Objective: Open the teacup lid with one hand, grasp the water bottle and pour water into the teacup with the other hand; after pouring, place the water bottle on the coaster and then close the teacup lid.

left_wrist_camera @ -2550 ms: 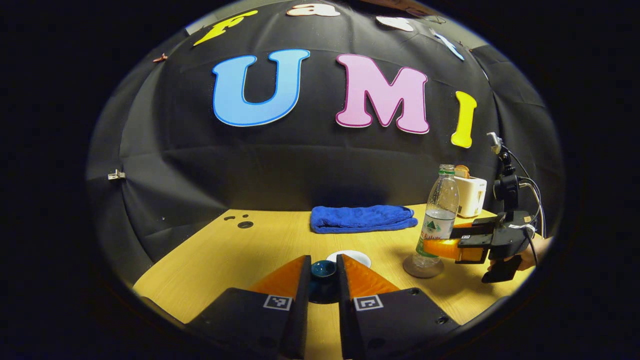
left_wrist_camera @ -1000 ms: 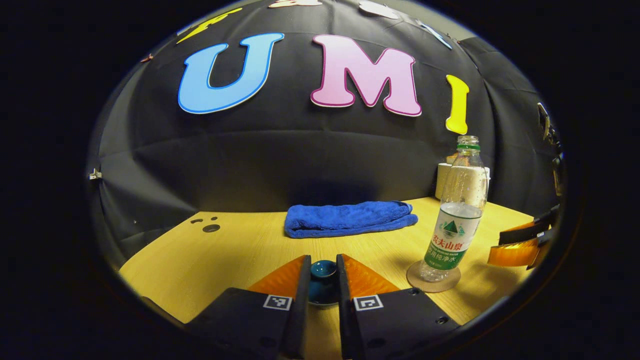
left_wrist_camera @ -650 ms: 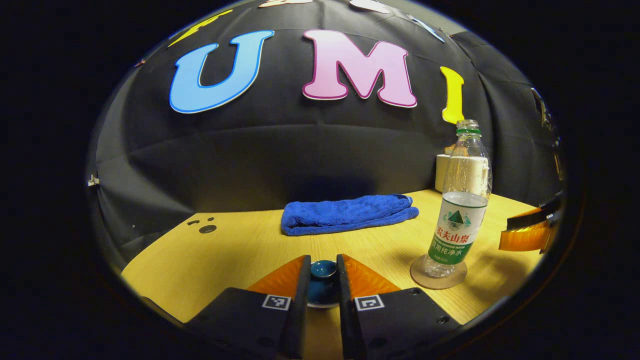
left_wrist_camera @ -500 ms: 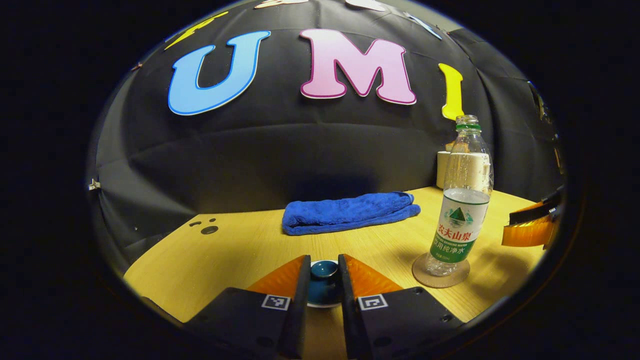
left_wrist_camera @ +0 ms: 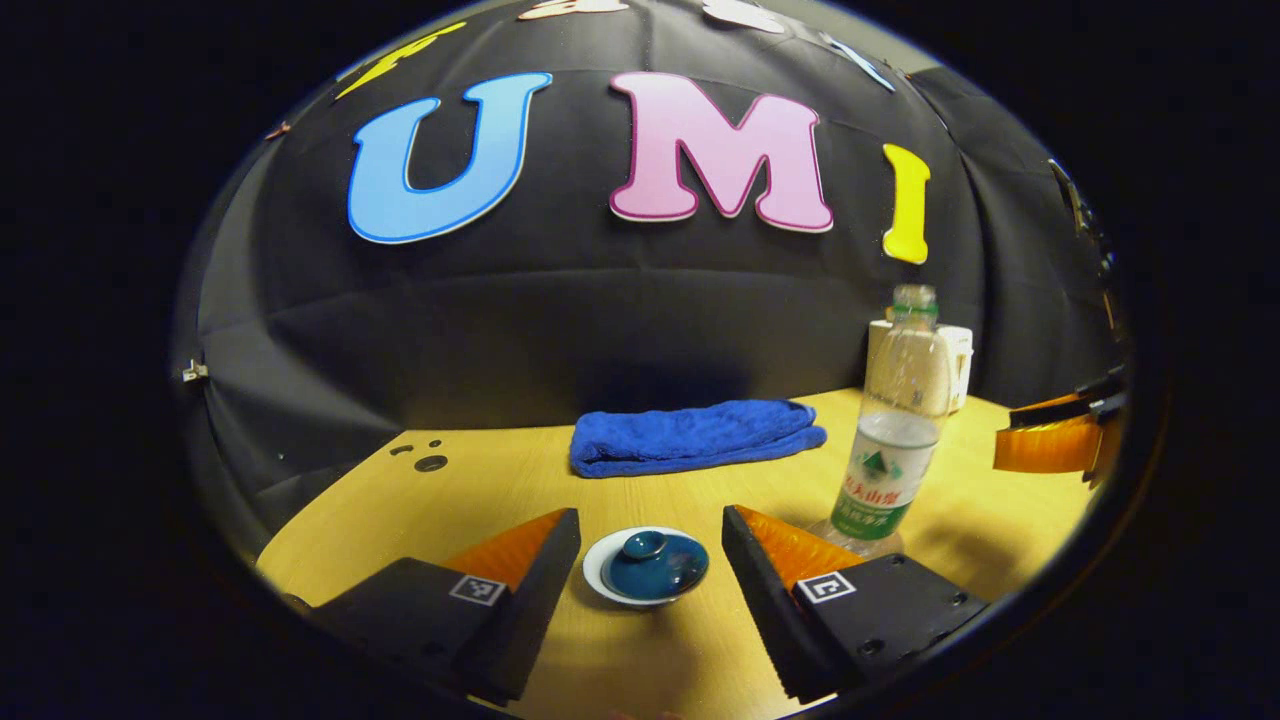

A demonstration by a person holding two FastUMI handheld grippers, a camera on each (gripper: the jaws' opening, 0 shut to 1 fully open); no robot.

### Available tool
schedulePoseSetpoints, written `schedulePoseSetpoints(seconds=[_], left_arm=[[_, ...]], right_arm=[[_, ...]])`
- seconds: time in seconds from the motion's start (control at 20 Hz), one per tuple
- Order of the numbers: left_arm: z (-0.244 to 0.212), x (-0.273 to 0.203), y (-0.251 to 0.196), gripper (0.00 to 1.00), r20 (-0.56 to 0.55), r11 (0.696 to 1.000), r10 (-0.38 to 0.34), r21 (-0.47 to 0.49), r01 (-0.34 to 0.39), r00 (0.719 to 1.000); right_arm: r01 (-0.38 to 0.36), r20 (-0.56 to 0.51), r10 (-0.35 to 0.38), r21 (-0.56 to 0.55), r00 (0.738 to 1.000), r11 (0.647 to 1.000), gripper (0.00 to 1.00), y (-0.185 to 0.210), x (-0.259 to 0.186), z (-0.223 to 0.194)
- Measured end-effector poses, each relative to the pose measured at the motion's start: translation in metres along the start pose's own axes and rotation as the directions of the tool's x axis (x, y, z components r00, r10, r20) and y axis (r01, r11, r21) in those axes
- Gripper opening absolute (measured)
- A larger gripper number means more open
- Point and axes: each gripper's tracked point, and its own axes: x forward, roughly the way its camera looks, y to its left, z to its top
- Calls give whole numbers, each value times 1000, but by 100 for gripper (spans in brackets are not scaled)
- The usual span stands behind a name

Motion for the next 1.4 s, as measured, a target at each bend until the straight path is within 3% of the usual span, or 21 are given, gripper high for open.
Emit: schedulePoseSetpoints(seconds=[0.45, 0.7, 0.75, 0.8, 1.4], left_arm=[[115, -83, 11, 92, 10, 996, 20, -84, -19, 1000], [167, -112, 16, 93, 43, 997, 0, -75, 3, 999], [178, -117, 17, 97, 58, 998, 1, -64, 3, 998], [187, -123, 17, 93, 71, 998, -4, -55, 8, 997], [228, -166, -1, 95, 138, 998, -58, -5, 59, 989]], right_arm=[[-29, 101, 35, -55, 994, 998, 95, 54, -63, 113], [-15, 162, 29, -86, 986, 996, 95, 70, -91, 166], [-12, 168, 27, -85, 985, 996, 96, 71, -95, 174], [-12, 174, 26, -79, 984, 997, 96, 72, -99, 180], [15, 244, 15, -118, 970, 993, 97, 72, -138, 216]])
